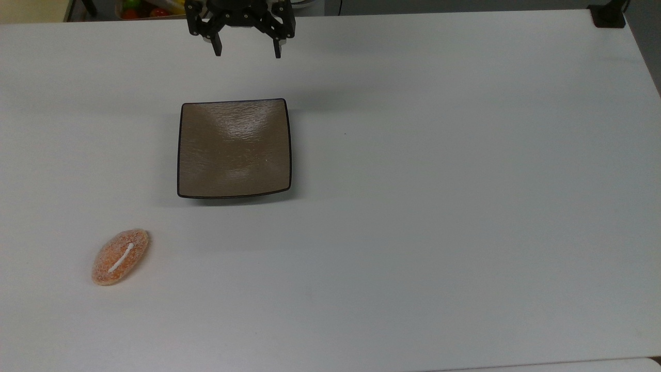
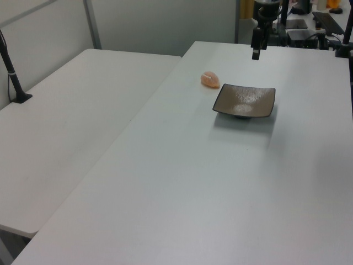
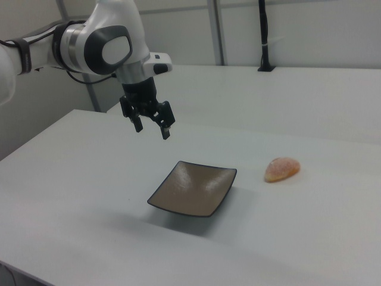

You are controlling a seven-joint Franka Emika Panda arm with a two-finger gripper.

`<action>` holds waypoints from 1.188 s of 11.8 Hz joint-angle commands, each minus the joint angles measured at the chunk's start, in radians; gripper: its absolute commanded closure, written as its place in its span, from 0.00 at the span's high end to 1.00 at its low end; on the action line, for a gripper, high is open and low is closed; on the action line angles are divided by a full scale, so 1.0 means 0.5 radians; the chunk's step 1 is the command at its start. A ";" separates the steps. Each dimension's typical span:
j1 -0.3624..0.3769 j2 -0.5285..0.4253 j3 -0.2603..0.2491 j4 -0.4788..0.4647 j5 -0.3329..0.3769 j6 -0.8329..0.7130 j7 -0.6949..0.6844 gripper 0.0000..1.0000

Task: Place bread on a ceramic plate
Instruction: 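Move the open gripper over the orange bread roll beside the plate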

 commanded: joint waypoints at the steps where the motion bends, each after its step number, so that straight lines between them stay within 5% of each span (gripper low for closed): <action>1: 0.023 -0.043 -0.016 -0.081 0.026 0.035 0.012 1.00; 11: 0.007 0.120 -0.038 0.027 -0.007 0.124 0.012 1.00; 14: -0.008 0.209 -0.145 0.030 -0.007 0.454 0.012 1.00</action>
